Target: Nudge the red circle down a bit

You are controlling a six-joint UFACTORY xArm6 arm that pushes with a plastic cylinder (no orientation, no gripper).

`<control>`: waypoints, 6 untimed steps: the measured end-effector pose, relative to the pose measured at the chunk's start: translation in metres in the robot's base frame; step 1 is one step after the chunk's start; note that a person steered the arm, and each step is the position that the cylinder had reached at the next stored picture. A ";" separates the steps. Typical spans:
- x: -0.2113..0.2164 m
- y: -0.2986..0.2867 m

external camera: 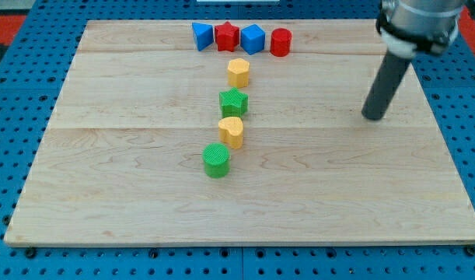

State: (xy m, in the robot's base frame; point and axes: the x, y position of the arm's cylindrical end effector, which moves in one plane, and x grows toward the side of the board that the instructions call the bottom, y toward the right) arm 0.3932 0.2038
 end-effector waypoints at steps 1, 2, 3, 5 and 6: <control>-0.064 0.003; -0.082 0.005; -0.083 0.002; -0.139 -0.003; -0.166 -0.026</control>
